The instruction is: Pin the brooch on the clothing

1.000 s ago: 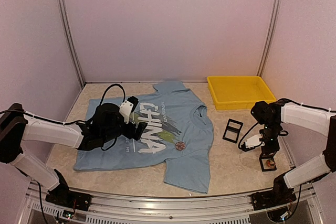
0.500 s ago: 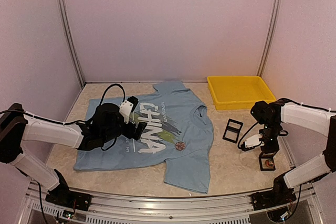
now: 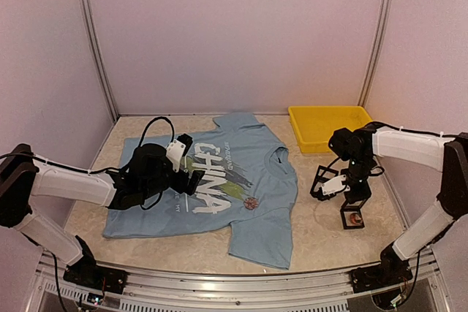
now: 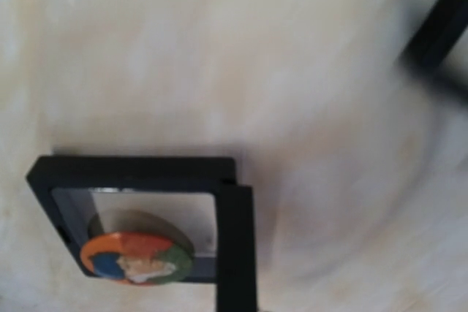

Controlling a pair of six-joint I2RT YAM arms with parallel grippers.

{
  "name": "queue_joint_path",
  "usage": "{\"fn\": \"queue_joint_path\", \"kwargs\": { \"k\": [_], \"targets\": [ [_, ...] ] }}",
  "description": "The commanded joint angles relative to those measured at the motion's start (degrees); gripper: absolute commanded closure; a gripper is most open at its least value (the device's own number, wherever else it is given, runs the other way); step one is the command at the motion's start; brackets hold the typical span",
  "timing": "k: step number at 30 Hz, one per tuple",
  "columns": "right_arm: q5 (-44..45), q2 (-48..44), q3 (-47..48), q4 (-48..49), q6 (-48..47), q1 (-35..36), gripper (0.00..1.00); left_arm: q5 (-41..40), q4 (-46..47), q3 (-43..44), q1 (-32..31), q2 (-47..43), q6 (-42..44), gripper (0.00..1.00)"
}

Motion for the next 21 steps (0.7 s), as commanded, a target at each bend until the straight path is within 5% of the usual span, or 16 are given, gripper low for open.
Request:
{"fn": "queue_joint_path", "kwargs": {
  "k": [1, 12, 21],
  "targets": [
    [-2.93, 5.88, 6.94, -1.73, 1.08, 2.88, 0.98, -0.38, 0.42, -0.04, -0.44, 0.1, 1.03, 0.01],
    [-0.68, 19.41, 19.61, -5.23, 3.47, 7.0, 0.98, -0.86, 0.37, -0.37, -0.45, -0.22, 1.04, 0.01],
    [-0.01, 18.21, 17.89, -6.34, 4.76, 7.82, 0.97, -1.11, 0.19, -0.39, -0.52, -0.51, 1.25, 0.01]
  ]
}}
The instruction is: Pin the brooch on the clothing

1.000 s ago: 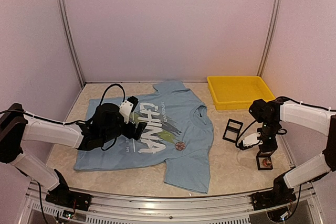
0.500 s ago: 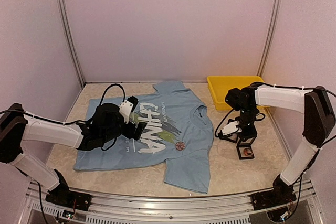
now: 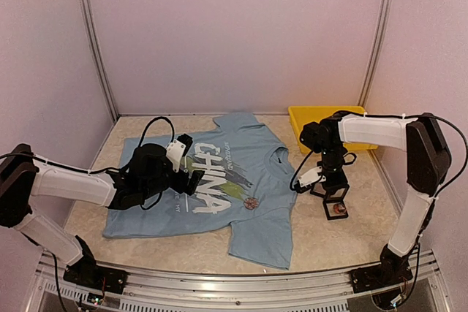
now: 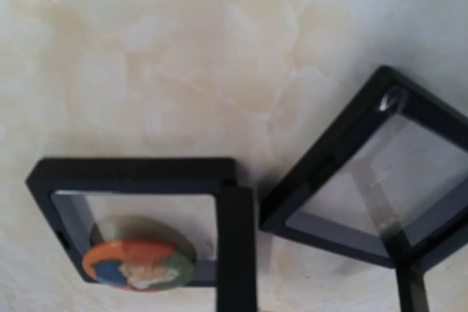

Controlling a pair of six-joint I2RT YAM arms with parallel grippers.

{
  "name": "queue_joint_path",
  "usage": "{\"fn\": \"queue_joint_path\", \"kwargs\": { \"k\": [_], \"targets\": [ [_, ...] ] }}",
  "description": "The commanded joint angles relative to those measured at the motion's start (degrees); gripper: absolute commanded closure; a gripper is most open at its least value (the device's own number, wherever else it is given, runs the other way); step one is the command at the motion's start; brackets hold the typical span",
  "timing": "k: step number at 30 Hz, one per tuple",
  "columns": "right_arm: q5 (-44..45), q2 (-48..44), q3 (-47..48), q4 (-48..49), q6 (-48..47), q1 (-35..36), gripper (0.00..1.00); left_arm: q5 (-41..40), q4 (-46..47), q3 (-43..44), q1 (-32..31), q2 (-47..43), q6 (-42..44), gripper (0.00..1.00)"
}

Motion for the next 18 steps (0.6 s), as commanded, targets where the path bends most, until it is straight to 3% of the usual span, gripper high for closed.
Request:
{"fn": "queue_joint_path", "kwargs": {
  "k": [1, 6, 8, 14, 15, 16, 18],
  "targets": [
    [-0.52, -2.1, -1.99, -1.69, 1.09, 0.47, 0.97, -0.81, 0.24, -0.39, -0.5, -0.51, 0.92, 0.01],
    [-1.29, -2.6, -2.71, -1.69, 1.97, 0.48, 0.95, -0.47, 0.44, -0.15, -0.53, -0.19, 0.92, 0.01],
    [-1.11, -2.23, -2.86, -1.58, 2.07, 0.55, 0.88, -0.53, 0.27, -0.2, -0.53, -0.17, 0.93, 0.01],
    [0.01, -2.32, -1.26, 1.55, 2.74, 0.95, 0.34, 0.18, 0.19, -0.35, -0.53, -0.51, 0.94, 0.01],
    [-0.06, -2.51, -0.38, 2.23, 3.25, 1.29, 0.07, 0.25, 0.16, -0.31, -0.58, -0.47, 0.97, 0.01],
    [-0.48, -2.82, 0.61, 2.85, 3.63, 1.8, 0.01, 0.49, 0.2, -0.31, -0.54, -0.43, 1.05, 0.01],
    [-2.28, -4.06, 3.35, 4.53, 4.7, 3.12, 0.01, 0.61, 0.16, -0.31, -0.6, -0.5, 1.27, 0.01]
  ]
}}
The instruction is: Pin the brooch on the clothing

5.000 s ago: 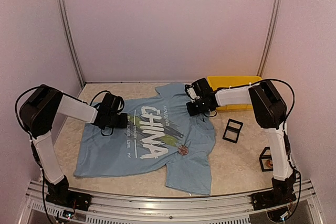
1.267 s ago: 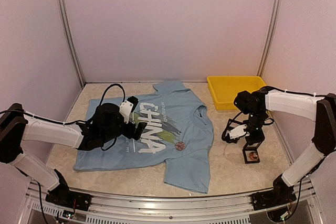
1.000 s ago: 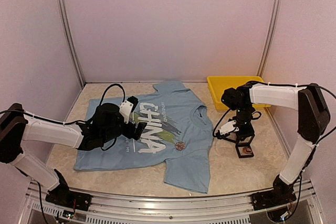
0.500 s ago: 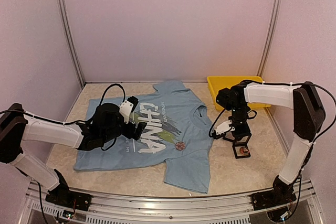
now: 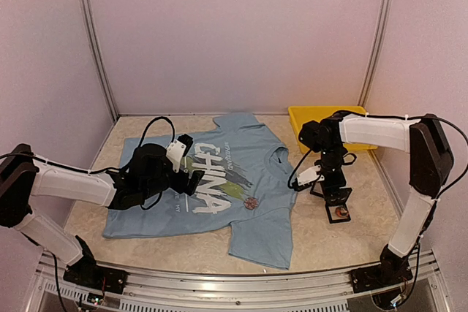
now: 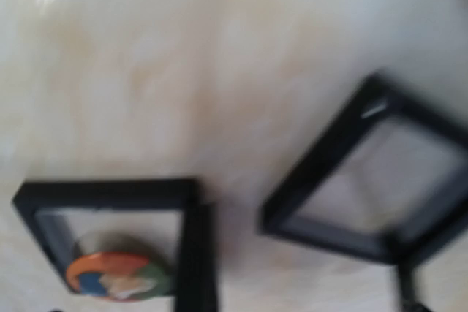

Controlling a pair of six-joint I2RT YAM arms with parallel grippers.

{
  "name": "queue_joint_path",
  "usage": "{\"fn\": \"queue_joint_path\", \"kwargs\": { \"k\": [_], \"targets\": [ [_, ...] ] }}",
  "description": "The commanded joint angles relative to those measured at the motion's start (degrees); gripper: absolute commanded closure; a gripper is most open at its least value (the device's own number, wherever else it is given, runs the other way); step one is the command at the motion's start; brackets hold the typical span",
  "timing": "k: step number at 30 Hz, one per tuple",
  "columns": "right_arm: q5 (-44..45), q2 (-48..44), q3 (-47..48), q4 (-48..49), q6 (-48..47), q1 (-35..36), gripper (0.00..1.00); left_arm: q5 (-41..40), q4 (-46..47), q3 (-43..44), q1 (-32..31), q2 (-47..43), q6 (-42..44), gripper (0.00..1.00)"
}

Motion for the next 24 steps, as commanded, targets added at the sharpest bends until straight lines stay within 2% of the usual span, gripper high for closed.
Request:
{"fn": "queue_joint_path", "kwargs": {
  "k": [1, 3, 5, 7, 9, 11, 13, 16, 19, 20, 24],
  "targets": [
    [-3.36, -3.46, 6.3, 4.96, 2.74, 3.0, 0.01, 0.5, 0.16, -0.37, -0.62, -0.56, 0.72, 0.01],
    [-4.1, -5.79, 8.83, 11.21, 4.92, 3.31, 0.0, 0.46, 0.22, -0.52, -0.62, -0.93, 0.77, 0.01],
    [2.17, -9.62, 9.1, 23.95, 9.54, 3.07, 0.01, 0.82, 0.53, -0.84, -0.62, -1.4, 0.77, 0.01],
    [12.0, -13.45, 7.72, 39.98, 18.86, 2.31, 0.01, 1.04, 0.92, -1.17, -0.62, -1.85, 0.75, 0.01],
    [15.97, -16.11, 8.61, 45.66, 32.78, 0.73, 0.0, 1.27, 1.19, -1.35, -0.62, -1.98, 0.78, 0.01],
    [12.94, -17.52, 11.34, 40.95, 49.69, -0.69, 0.01, 1.28, 1.0, -1.23, -0.62, -1.96, 0.68, 0.01],
    [9.02, -18.46, 13.03, 31.87, 64.84, -2.09, 0.01, 1.07, 0.63, -1.19, -0.62, -1.92, 0.57, 0.01],
    [9.23, -20.19, 10.82, 16.79, 81.67, -3.43, 0.02, 0.9, 0.57, -1.35, -0.67, -1.99, 0.51, 0.01],
    [8.23, -23.31, 3.35, 5.67, 91.03, -3.62, 0.08, 1.47, 0.8, -1.15, -0.75, -1.92, 0.46, 0.01],
    [6.11, -24.73, -0.71, 4.71, 92.05, -3.62, 0.15, 1.65, 0.85, -1.01, -0.79, -1.92, 0.3, 0.01],
    [1.04, -28.92, -10.68, 2.43, 97.97, -3.52, 0.25, 2.23, 1.11, -1.16, -1.21, -2.0, 0.12, 0.01]
  ]
}}
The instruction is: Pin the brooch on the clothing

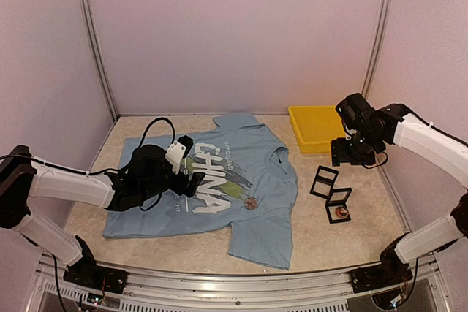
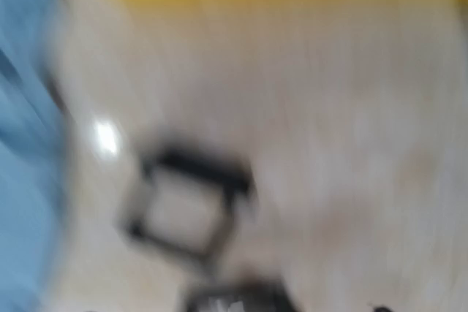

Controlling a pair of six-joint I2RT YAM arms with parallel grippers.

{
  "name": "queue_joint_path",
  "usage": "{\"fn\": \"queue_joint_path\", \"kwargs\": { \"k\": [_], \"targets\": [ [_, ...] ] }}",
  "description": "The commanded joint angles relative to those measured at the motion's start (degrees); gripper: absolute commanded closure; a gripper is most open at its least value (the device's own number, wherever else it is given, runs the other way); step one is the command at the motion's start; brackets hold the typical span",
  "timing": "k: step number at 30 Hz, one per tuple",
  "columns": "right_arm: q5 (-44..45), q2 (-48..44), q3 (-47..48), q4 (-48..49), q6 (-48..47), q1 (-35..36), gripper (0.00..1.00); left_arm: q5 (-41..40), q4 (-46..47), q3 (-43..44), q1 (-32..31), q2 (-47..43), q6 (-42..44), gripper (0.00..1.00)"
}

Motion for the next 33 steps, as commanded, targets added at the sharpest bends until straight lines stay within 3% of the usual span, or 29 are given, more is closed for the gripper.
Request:
{"fn": "queue_joint_path", "kwargs": {
  "k": [1, 6, 10, 14, 33],
  "targets": [
    [-7.2, -4.35, -10.2, -9.86, 14.79, 0.04, 0.26, 1.29, 1.1, -0.42, -0.95, -1.11, 0.11, 0.01],
    [-13.81, -7.05, -20.57, 0.1, 16.39, 0.04, 0.28, 0.95, 0.79, -0.18, -1.33, -1.37, 0.55, 0.01],
    [-11.56, -1.67, -23.0, 4.16, 16.13, 0.01, 0.19, 0.7, 0.59, -0.32, -1.46, -1.56, 0.7, 0.01],
    [-9.73, 1.17, -23.89, 9.39, 15.14, -0.62, 0.17, 0.08, 0.23, -0.29, -1.54, -1.65, 0.86, 0.01],
    [-9.96, -0.08, -33.69, 19.07, 13.5, -5.74, 0.34, 0.06, -0.49, -0.07, -1.54, -1.57, 1.16, 0.01]
  ]
}}
